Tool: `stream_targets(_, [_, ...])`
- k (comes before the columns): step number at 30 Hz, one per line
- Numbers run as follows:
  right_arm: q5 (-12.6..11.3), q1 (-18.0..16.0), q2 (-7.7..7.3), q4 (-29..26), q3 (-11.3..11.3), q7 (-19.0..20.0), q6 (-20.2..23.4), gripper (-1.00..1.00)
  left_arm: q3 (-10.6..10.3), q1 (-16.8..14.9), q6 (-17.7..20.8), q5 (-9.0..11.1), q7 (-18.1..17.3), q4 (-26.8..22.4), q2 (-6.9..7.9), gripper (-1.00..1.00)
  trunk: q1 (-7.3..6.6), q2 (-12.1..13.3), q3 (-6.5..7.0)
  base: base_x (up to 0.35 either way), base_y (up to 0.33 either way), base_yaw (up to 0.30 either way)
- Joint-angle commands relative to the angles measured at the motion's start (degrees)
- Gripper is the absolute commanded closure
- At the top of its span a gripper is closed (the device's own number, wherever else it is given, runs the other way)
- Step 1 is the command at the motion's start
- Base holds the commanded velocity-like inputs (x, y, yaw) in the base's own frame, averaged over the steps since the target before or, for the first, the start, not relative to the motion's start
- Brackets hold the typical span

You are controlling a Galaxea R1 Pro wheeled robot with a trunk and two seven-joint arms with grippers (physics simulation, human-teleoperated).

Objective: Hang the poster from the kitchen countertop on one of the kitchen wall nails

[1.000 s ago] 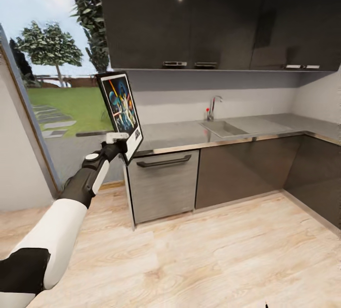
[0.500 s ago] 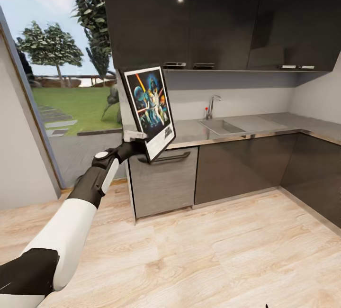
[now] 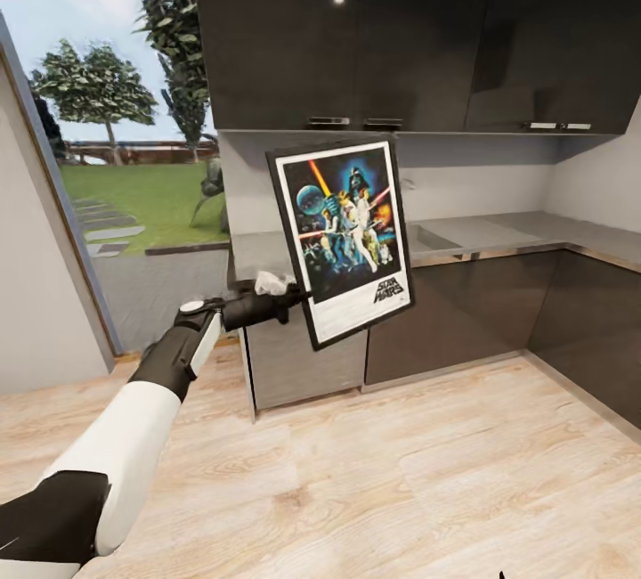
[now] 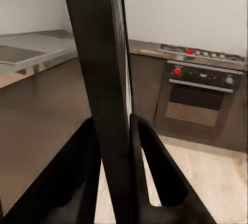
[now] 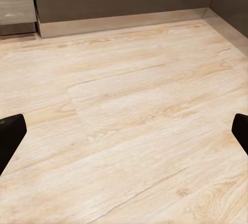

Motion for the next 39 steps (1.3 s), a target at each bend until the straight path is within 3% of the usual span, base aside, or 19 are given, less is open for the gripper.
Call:
stream_targets(1, [0.6,0.0,0.02,-0.1,-0.1,0.0,-0.1,-1.00,-0.1,0.5,0.4,0.5,-1.1,0.0,0.21,1.00,0.00,0.0,-0.05,0.000,0.000,0.000])
stream_targets(8, [0.6,0.0,0.01,-0.1,-0.1,0.0,-0.1,-1.00,-0.2,5.5,-0.1,0.4,-13.5,-0.1,4.04,1.00,0.00,0.0,-0.05,0.000,0.000,0.000])
stream_targets(9, [0.6,0.0,0.01,-0.1,-0.1,0.0,-0.1,-1.00,-0.2,8.0,-0.2,0.3,-17.2,-1.3,5.83,1.00,0.00,0.0,-0.05,0.000,0.000,0.000])
stream_targets(11, [0.6,0.0,0.02,-0.1,-0.1,0.0,-0.1,-1.00,-0.3,9.7,-0.2,0.2,-18.2,-2.9,6.58,1.00,0.00,0.0,-0.05,0.000,0.000,0.000])
stream_targets(12, [0.6,0.0,0.02,-0.1,-0.1,0.0,-0.1,-1.00,-0.7,13.4,-0.2,-0.4,-19.1,-6.8,7.46,1.00,0.00,0.0,-0.05,0.000,0.000,0.000])
stream_targets(16, [0.6,0.0,0.03,-0.1,-0.1,0.0,-0.1,-1.00,-1.0,20.0,-0.1,-1.3,-19.7,-14.3,9.39,1.00,0.00,0.0,-0.05,0.000,0.000,0.000])
stream_targets(19, [0.5,0.0,0.00,-0.1,-0.1,0.0,-0.1,-1.00,-1.1,23.0,-0.1,-1.6,-19.9,-17.1,10.23,1.00,0.00,0.0,-0.05,0.000,0.000,0.000])
stream_targets(22, [0.5,0.0,-0.03,-0.2,-0.1,0.1,0.0,-1.00,-1.2,24.1,-0.2,-1.7,-20.4,-17.8,10.51,1.00,0.00,0.0,-0.05,0.000,0.000,0.000])
stream_targets(27, [0.5,0.0,-0.14,-0.3,-0.1,0.4,0.0,-1.00,-1.3,25.9,-2.1,-1.8,-27.5,-16.3,10.70,1.00,0.00,0.0,-0.05,0.000,0.000,0.000])
stream_targets(31, [0.6,0.0,-0.43,-0.7,-0.1,1.5,0.2,-1.00,-1.3,26.3,-5.7,-1.8,-29.1,-14.2,10.70,1.00,0.00,0.0,-0.05,0.000,0.000,0.000])
stream_targets(33, [0.7,0.0,-0.83,-1.9,-0.1,4.1,0.4,-1.00,-1.3,26.3,-6.9,-1.8,-29.5,-12.9,10.67,1.00,0.00,0.0,-0.05,0.000,0.000,0.000])
stream_targets(37, [0.9,-0.1,-2.20,-7.2,-0.1,13.6,2.7,-1.00,-1.4,26.4,-7.8,-1.8,-29.8,-11.5,10.64,1.00,0.00,0.0,-0.05,0.000,0.000,0.000])
stream_targets(39, [0.9,-0.1,-3.61,-12.9,-0.1,20.4,9.0,-1.00,-1.4,26.4,-8.0,-1.8,-29.9,-11.2,10.59,1.00,0.00,0.0,-0.05,0.000,0.000,0.000])
